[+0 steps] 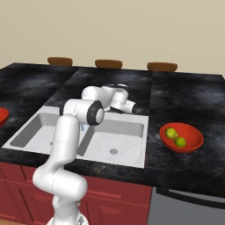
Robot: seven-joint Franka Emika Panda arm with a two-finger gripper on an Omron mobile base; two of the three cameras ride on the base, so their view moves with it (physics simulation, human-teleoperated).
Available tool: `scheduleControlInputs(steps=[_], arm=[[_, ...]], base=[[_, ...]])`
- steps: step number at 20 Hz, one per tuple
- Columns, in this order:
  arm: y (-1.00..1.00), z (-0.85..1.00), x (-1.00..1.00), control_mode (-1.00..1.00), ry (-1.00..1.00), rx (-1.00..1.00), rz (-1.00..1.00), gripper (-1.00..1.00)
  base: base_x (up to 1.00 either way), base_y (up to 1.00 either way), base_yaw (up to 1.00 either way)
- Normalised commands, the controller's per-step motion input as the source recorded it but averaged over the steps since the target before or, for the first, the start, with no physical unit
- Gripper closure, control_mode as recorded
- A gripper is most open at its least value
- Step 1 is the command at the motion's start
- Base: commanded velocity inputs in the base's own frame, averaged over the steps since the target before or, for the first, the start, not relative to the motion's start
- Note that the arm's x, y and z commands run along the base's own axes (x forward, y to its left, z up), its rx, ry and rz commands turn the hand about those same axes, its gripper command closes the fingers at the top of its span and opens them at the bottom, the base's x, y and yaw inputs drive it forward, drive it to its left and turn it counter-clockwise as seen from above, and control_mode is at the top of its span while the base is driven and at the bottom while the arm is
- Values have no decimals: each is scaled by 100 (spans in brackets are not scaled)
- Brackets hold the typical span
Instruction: Pick the pears from the sink and place them in one bowl. Place the mushroom in the other bowl. Then turn off the sink faucet.
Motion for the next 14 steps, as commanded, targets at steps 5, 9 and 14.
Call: scheduleControlInputs(steps=[5, 9, 14], arm=[[2, -7, 23, -100, 0, 1, 1, -100], [26, 1, -5, -100, -1, 0, 5, -100], [30, 0, 0, -100, 0, 0, 6, -100]], base=[[0, 0, 0], [0, 0, 0], [0, 0, 0]])
